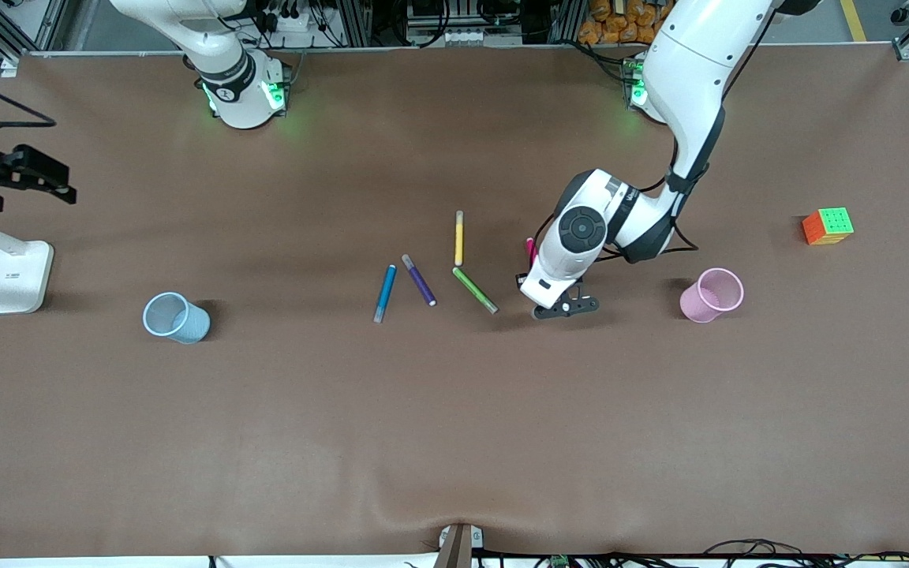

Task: Place pink and blue markers in matching cups
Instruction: 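Grasp the pink marker with the left gripper while the right gripper reaches out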

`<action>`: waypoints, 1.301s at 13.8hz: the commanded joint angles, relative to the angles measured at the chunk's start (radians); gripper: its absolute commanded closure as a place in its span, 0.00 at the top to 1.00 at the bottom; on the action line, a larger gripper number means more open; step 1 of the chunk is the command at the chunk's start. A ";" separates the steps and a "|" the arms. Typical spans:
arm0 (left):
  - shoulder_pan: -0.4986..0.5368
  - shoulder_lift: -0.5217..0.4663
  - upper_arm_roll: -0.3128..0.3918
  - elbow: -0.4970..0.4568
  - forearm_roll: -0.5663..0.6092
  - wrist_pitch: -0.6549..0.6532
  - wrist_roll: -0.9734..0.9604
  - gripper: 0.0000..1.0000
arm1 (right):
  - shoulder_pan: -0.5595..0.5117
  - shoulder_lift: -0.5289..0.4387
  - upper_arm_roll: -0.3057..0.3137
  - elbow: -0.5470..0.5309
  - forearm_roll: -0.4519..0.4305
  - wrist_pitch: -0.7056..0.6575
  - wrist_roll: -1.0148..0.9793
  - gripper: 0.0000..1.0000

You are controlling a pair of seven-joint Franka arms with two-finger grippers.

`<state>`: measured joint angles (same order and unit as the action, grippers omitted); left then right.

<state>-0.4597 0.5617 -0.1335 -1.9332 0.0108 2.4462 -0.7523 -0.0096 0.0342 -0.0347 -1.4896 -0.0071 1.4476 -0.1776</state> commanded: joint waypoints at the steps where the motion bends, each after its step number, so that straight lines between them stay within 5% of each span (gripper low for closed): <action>1: 0.024 -0.077 0.006 -0.010 0.040 -0.050 -0.001 0.00 | -0.049 0.022 0.009 -0.001 -0.016 0.020 -0.123 1.00; 7: 0.151 -0.219 0.006 -0.018 0.236 -0.179 0.007 0.00 | -0.047 0.091 0.013 -0.001 0.004 0.079 -0.342 1.00; 12: 0.289 -0.308 -0.003 -0.026 0.278 -0.187 0.164 0.00 | 0.104 0.188 0.016 -0.003 0.006 0.223 -0.493 1.00; 15: 0.346 -0.348 -0.005 -0.056 0.279 -0.150 0.260 0.00 | 0.210 0.266 0.015 -0.006 0.004 0.296 -0.453 1.00; 18: 0.415 -0.404 -0.005 -0.180 0.279 0.035 0.387 0.00 | 0.266 0.337 0.016 -0.006 0.018 0.341 -0.273 1.00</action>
<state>-0.0963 0.2244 -0.1257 -2.0016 0.2707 2.3698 -0.4365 0.2325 0.3361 -0.0121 -1.5068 -0.0024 1.7769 -0.5385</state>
